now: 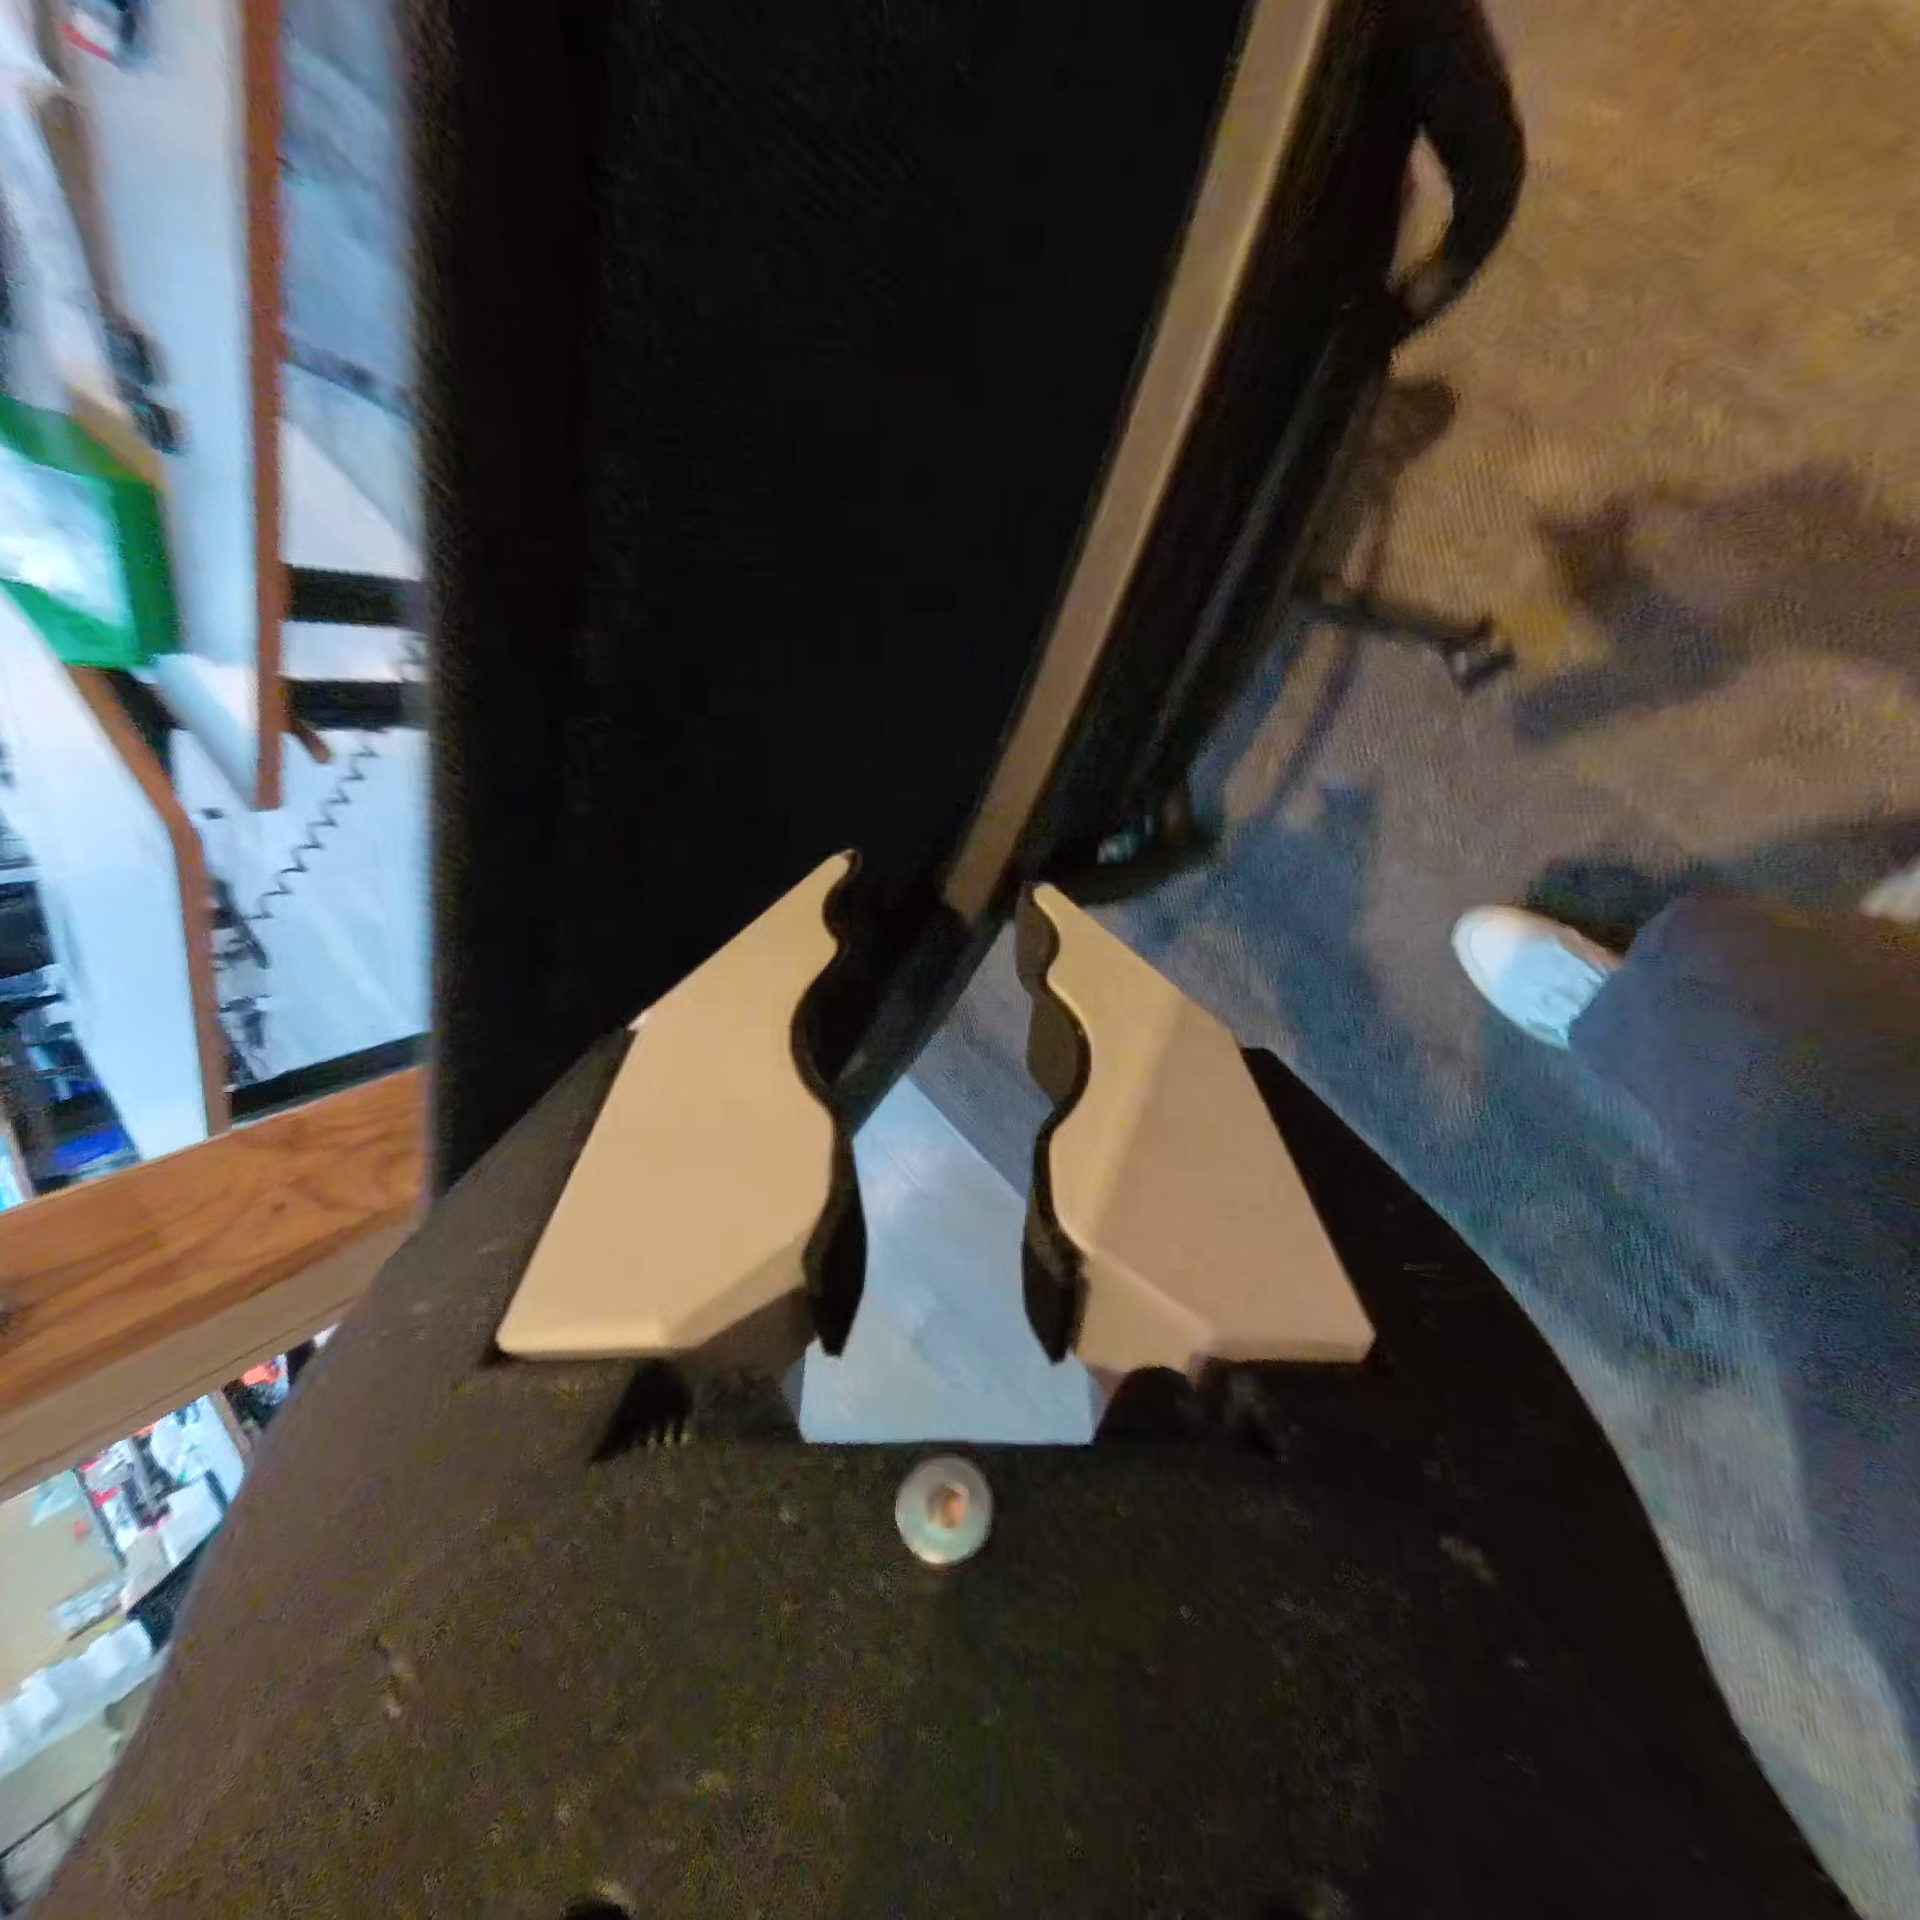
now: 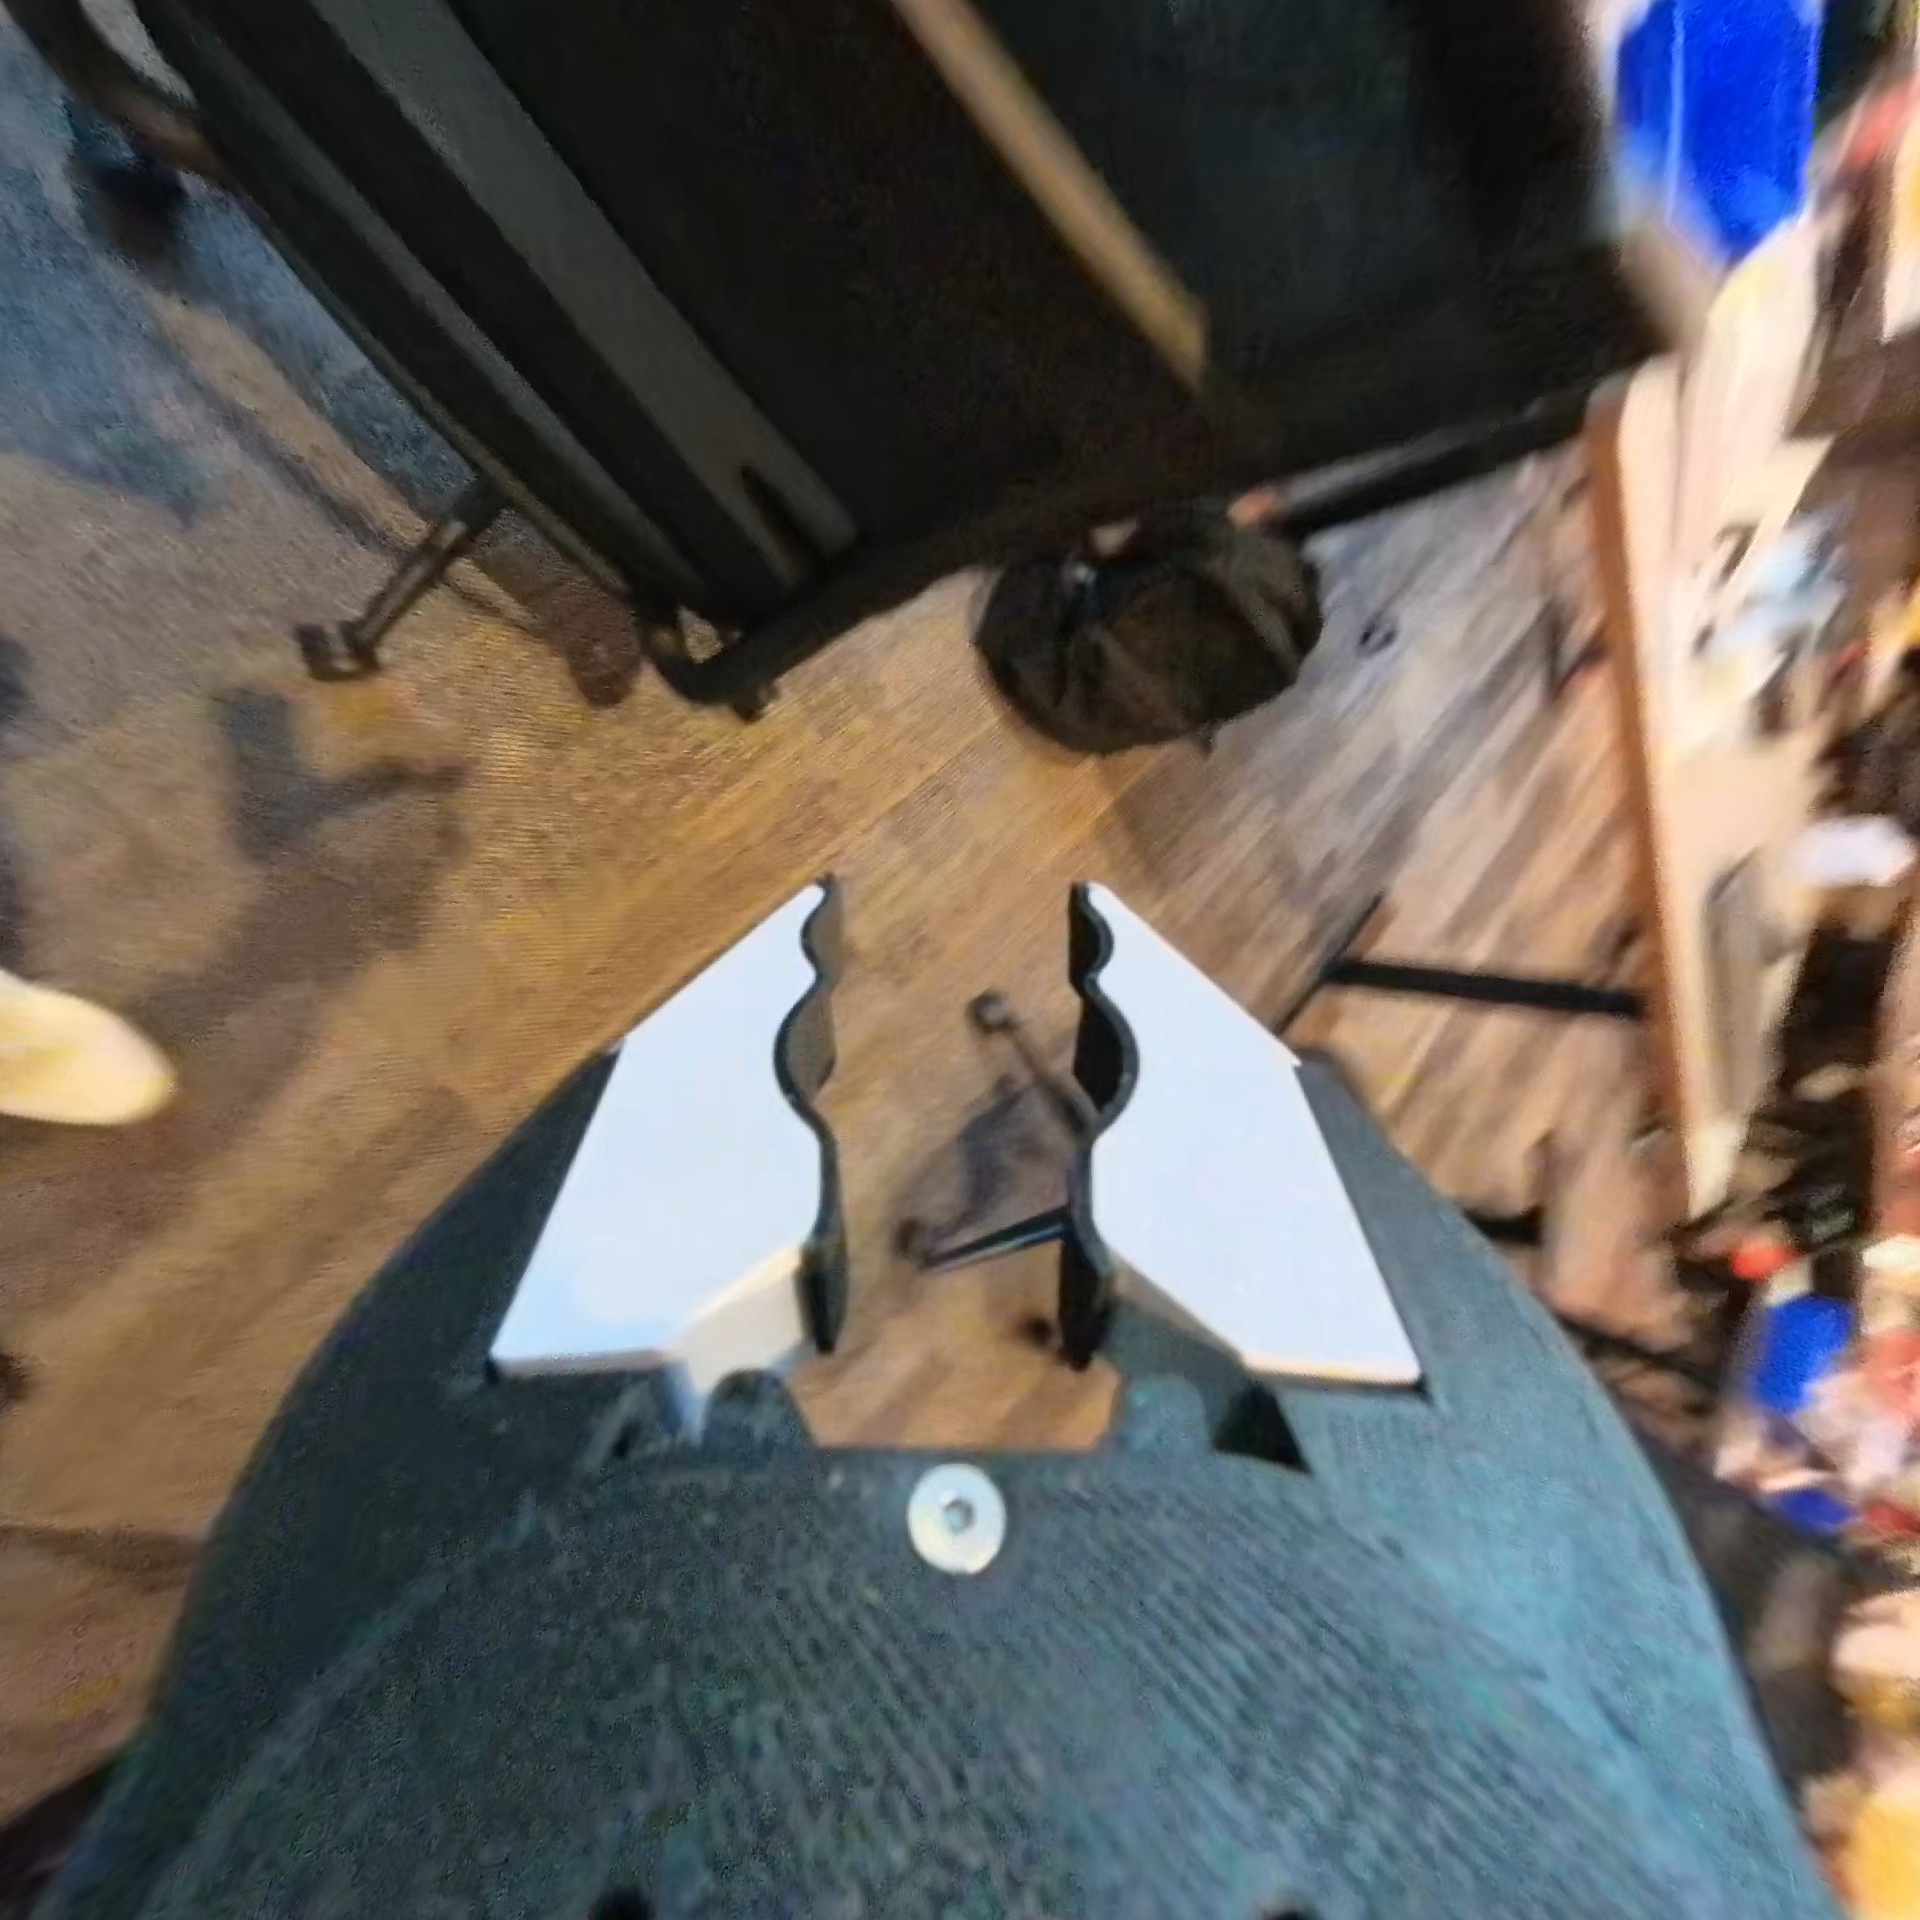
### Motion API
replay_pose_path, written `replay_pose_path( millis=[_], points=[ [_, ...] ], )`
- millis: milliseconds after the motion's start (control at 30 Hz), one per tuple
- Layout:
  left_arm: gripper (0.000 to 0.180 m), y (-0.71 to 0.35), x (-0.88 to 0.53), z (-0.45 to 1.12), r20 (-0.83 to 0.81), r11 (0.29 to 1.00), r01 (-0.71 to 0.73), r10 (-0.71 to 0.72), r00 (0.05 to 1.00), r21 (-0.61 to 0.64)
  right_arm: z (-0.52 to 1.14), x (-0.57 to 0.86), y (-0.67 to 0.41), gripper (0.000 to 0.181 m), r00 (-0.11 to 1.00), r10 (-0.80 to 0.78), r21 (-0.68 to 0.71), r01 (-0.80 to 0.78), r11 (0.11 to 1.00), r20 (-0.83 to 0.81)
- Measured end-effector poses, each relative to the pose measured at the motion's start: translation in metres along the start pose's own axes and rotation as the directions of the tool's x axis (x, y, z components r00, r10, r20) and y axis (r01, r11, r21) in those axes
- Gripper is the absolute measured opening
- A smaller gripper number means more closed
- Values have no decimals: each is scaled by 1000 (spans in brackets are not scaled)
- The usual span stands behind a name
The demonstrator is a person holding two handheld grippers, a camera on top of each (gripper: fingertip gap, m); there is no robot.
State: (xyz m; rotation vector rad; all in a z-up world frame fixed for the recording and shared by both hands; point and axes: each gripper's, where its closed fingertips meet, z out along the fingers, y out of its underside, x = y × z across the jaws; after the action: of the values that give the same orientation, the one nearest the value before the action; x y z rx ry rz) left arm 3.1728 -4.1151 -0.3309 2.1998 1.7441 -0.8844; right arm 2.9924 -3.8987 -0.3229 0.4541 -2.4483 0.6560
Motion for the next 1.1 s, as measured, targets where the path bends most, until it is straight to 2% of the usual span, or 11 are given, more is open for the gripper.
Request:
replay_pose_path(
  millis=[67, 167, 300, 400, 533, 733, 833, 933, 1100],
  points=[
    [35, -53, 17, -28, 10, 994, 32, -33, 999, 105, -22, -9, 65, 44, 977, 212, -42, -210, 977, 36],
    [40, -153, 60, -61, -73, 958, 68, -50, 996, 280, -50, -32, 158, 48, 857, 513, -123, -504, 855, 53],
    [45, -285, 155, -79, -286, 918, 12, 111, 952, 396, -81, -51, 256, 50, 577, 817, -151, -808, 569, -9],
    [46, -368, 221, -85, -374, 894, -67, 252, 893, 442, -100, -50, 319, 50, 354, 933, -114, -931, 346, -63],
    [46, -474, 308, -91, -493, 874, -96, 356, 794, 476, -122, -39, 422, 49, 173, 970, -97, -983, 158, -172],
    [44, -643, 424, -116, -673, 887, -64, 392, 627, 457, -165, 19, 581, 50, -17, 943, -96, -994, -52, -332],
    [44, -739, 465, -162, -730, 852, -12, 456, 510, 523, -204, 79, 663, 50, -81, 893, -5, -996, -93, -443],
    [44, -826, 503, -200, -718, 798, -15, 549, 429, 602, -246, 132, 743, 49, -163, 813, 111, -986, -121, -558],
    [44, -949, 573, -259, -667, 704, -12, 678, 308, 710, -282, 197, 856, 44, -332, 733, 327, -932, -157, -593]
  ],
)
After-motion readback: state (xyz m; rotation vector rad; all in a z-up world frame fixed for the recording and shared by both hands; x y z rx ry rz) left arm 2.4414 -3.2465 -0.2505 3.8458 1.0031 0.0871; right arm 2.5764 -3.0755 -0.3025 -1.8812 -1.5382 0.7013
